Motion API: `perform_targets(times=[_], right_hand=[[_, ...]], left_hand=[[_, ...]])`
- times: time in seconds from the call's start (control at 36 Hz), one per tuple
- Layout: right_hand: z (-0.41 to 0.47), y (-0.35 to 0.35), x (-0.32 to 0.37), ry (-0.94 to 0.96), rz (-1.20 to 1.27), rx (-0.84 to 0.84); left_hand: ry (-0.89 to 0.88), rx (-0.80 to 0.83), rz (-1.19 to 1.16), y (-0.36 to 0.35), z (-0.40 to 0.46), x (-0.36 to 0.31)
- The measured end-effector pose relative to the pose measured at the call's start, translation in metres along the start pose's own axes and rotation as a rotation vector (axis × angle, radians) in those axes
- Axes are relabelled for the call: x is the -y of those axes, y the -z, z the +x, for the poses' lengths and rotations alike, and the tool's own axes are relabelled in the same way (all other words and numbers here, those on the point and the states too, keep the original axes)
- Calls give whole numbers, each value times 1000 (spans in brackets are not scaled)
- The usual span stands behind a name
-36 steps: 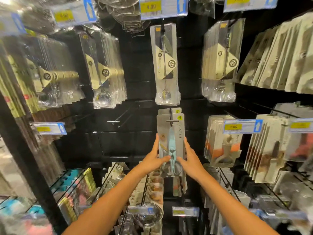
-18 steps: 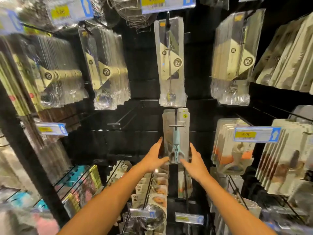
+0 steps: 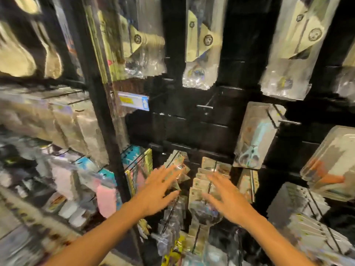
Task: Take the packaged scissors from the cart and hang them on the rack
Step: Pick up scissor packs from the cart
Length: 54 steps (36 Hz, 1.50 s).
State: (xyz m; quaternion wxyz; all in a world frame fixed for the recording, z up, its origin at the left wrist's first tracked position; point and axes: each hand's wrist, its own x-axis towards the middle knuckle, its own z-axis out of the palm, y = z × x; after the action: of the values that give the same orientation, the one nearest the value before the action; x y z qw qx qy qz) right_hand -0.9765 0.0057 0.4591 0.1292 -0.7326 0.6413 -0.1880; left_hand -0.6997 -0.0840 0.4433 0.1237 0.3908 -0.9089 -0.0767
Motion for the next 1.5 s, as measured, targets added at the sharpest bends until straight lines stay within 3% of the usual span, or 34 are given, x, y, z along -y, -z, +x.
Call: perform_targets(times=[0.42,0.64,0.78,1.08,1.19,1.5], right_hand=[[64,-179,246,406,-142,340],[72,-287,352,571,-135,570],[78,-337,390,596,-150,717],[137,-423,441,715,-189,895],[177,-461,455,754,-177,932],[269,-552,503,769,-128,1107]], left_hand=[[642,107,24,20,-321,163],[947,82,-50,10,-468,191],[1040,10,-80,5,-524,199],[1342,54,-187,-40,-578,258],[1422,112,-201,-46,-572,295],[1576,61,-256,-65,-519,373]])
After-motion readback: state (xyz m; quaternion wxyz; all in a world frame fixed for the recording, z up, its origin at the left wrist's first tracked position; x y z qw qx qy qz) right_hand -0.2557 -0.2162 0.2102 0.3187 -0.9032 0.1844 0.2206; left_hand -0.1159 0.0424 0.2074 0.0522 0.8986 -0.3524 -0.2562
